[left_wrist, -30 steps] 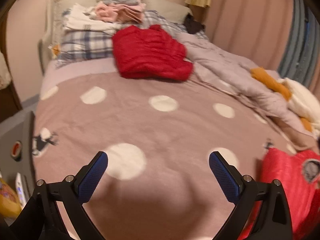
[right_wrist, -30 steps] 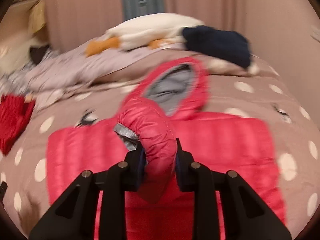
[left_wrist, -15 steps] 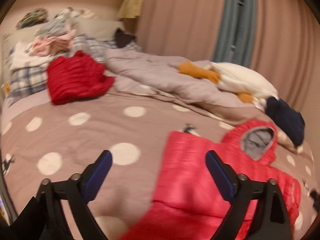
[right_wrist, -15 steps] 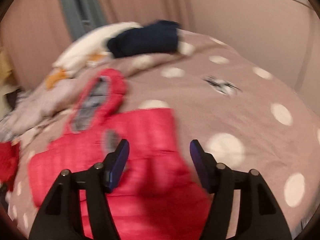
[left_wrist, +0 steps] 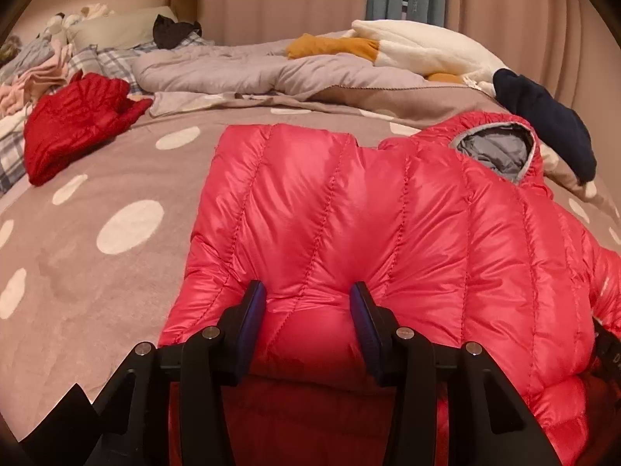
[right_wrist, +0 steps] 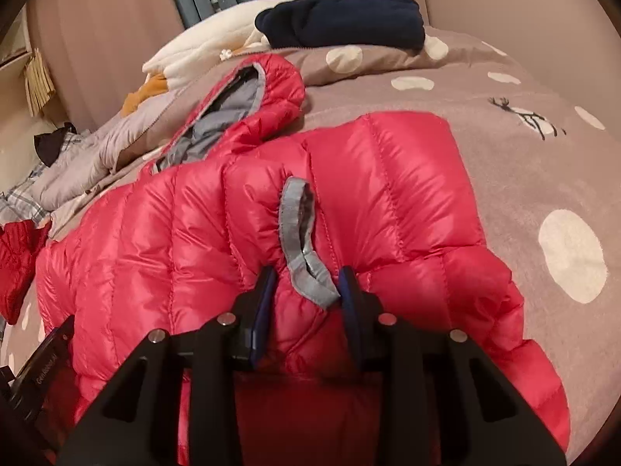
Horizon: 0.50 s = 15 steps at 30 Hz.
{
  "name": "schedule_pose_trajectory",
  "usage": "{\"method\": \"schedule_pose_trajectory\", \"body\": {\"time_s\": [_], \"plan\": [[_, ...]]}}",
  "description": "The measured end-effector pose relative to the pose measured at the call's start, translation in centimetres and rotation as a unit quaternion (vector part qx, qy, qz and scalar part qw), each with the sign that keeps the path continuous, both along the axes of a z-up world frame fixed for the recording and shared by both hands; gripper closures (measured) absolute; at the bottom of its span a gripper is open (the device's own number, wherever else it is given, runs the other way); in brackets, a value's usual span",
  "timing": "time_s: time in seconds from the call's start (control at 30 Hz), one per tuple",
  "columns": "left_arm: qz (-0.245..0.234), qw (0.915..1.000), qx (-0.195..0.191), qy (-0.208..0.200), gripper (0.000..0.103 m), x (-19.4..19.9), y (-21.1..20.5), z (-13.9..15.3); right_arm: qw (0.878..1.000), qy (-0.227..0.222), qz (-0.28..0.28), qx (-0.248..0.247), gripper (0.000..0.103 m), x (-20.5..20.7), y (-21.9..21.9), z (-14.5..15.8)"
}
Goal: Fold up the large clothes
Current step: 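Grasp the jacket hem with the right tool while the left tool grasps it too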
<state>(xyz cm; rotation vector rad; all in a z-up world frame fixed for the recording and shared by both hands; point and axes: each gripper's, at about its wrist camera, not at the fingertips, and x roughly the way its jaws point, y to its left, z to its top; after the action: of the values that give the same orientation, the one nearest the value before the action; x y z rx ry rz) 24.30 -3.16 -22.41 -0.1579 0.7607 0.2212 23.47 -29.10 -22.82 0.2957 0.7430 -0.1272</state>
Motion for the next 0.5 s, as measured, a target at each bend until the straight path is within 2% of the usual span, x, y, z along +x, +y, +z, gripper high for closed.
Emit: {"method": "schedule_pose_trajectory", "body": {"time_s": [0.17,0.5], "plan": [[0.000,1.0000,-0.009,0.001,0.057,0.09,0.03,-0.20,1.000,0.005,-0.001,-0.024,0.069,0.35,0.57,0.09],[-0.001,0.9999,-0.015,-0.001,0.056,0.05,0.35,-0.27,1.000,0.004,-0.002,-0.029,0.069,0.52,0.37,0.02]]}}
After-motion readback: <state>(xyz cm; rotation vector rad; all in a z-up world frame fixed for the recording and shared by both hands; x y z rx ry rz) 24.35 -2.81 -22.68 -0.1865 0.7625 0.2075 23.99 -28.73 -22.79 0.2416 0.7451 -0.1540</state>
